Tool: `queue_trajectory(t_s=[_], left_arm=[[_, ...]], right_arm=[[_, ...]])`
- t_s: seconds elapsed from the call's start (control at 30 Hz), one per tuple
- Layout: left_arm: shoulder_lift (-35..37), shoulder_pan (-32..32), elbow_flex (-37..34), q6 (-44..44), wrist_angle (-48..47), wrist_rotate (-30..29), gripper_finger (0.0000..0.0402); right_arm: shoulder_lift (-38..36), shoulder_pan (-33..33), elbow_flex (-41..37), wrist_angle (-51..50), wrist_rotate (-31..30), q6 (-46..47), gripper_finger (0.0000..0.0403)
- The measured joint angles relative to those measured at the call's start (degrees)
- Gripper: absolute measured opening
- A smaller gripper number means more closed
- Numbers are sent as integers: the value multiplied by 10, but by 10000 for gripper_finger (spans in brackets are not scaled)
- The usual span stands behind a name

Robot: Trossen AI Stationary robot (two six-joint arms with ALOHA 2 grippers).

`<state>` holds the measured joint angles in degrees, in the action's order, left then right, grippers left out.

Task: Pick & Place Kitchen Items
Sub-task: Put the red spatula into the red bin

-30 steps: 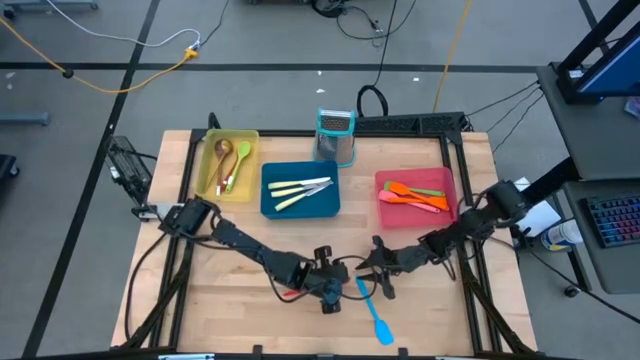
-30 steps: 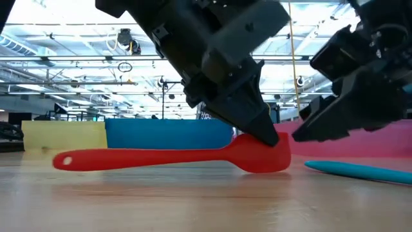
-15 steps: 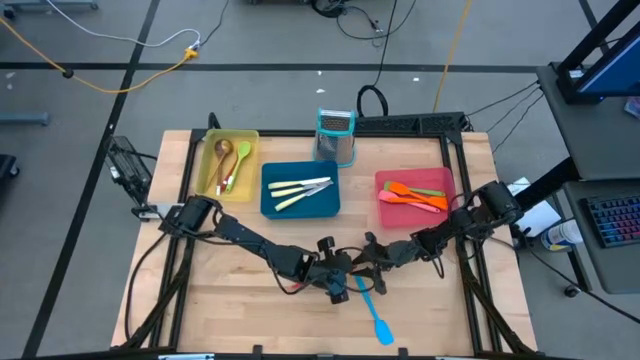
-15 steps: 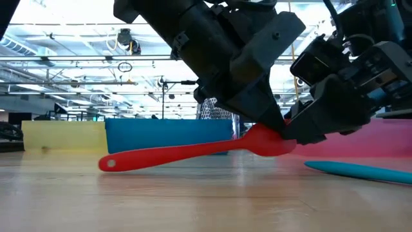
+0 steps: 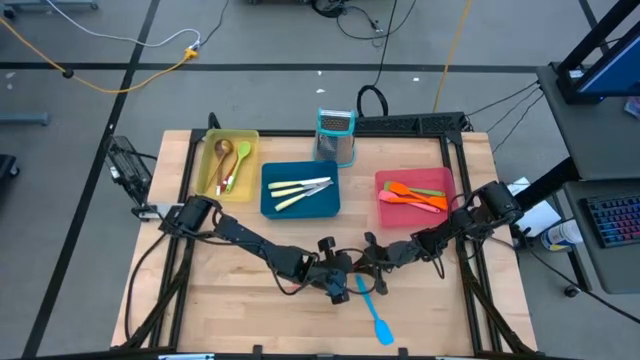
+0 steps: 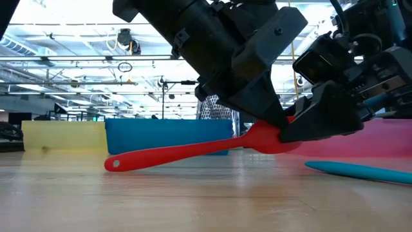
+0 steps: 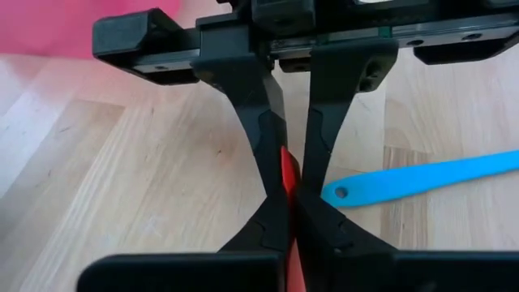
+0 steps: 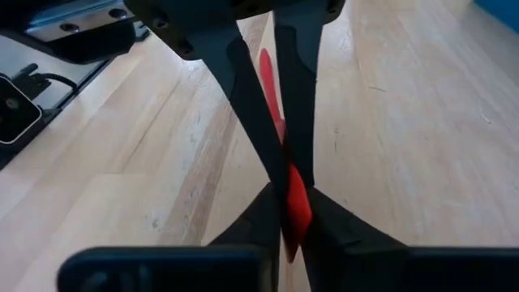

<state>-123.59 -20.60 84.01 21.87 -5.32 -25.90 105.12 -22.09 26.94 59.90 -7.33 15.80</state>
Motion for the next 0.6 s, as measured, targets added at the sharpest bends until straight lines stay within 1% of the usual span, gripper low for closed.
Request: queue_trajectory(t_s=[0.1,0.23,0.37,0.5,0.6], left_arm=[[0,0,0,-4,6,0,11],[0,0,0,-4,7,0,51],[0,0,1,-4,15,-1,84],[3,-3,1,12,15,0,98],[21,-7,1,13,10,6,100]], right_arm=[[0,0,0,0,0,4,27],[0,0,0,0,0,-11,14],[0,0,0,-1,-3,-19,13],[0,0,-1,-2,-4,-29,18],[-3,0,-1,-4,-17,-66,17]])
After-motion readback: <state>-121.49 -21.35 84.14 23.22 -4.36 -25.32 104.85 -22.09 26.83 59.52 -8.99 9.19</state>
